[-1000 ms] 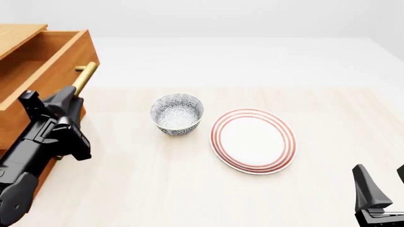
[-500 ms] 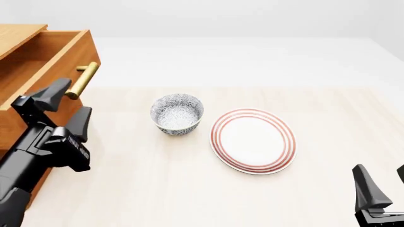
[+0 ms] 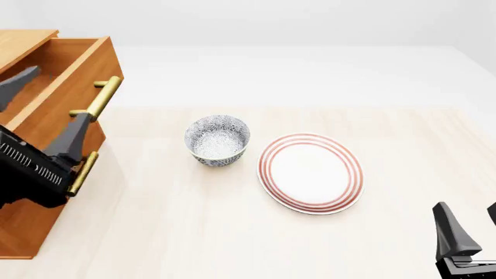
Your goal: Open the top drawer of the cabinet.
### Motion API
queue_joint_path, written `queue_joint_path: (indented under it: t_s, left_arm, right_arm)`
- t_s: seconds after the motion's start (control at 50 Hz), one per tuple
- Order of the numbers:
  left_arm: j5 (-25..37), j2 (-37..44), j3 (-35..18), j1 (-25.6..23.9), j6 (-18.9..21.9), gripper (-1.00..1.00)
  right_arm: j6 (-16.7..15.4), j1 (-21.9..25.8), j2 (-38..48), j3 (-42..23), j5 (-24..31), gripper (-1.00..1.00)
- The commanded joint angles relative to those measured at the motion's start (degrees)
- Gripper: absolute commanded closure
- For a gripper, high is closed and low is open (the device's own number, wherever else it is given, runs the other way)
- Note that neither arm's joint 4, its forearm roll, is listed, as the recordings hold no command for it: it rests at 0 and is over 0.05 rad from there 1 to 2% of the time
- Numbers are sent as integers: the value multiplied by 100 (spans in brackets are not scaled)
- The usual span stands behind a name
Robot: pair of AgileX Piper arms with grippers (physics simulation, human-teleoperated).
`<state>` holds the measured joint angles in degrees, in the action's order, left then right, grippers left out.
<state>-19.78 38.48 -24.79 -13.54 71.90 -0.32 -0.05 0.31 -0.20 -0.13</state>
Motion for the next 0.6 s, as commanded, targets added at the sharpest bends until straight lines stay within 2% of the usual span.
queue_joint_path:
  t_s: [0.02,0.08,0.2,0.36,0.44,0.5,0.52,0.54,0.6]
  left_arm:
    - [1736,-946,-652,115,-1293,-100]
    - [2122,-949,-1000,-16,-1826,-100]
    - [2699,-1084,-1410,14,-2450,-100]
    - [3188,-1071,-1863,3,-3161,-100]
    - [3477,-1138,-2050,126,-3454,-100]
    - [3723,-1119,-2240,205,-3818,-100]
    - [3724,-1119,-2241,205,-3819,-100]
    - [3882,-1015,-2430,204,-4263,-100]
    - [4086,-984,-2532,318,-4475,-100]
  right_arm:
    - [-1,1,1,0,0,-100]
    - [0,1,0,0,0,-100]
    - [1,0,1,0,0,-100]
    - [-2,-1,0,0,0,-100]
    - [-2,0,0,0,0,-100]
    - [-3,0,0,0,0,-100]
    - [-3,0,0,0,0,-100]
    - [-2,0,0,0,0,-100]
    - [-2,-1,-1,0,-1,-100]
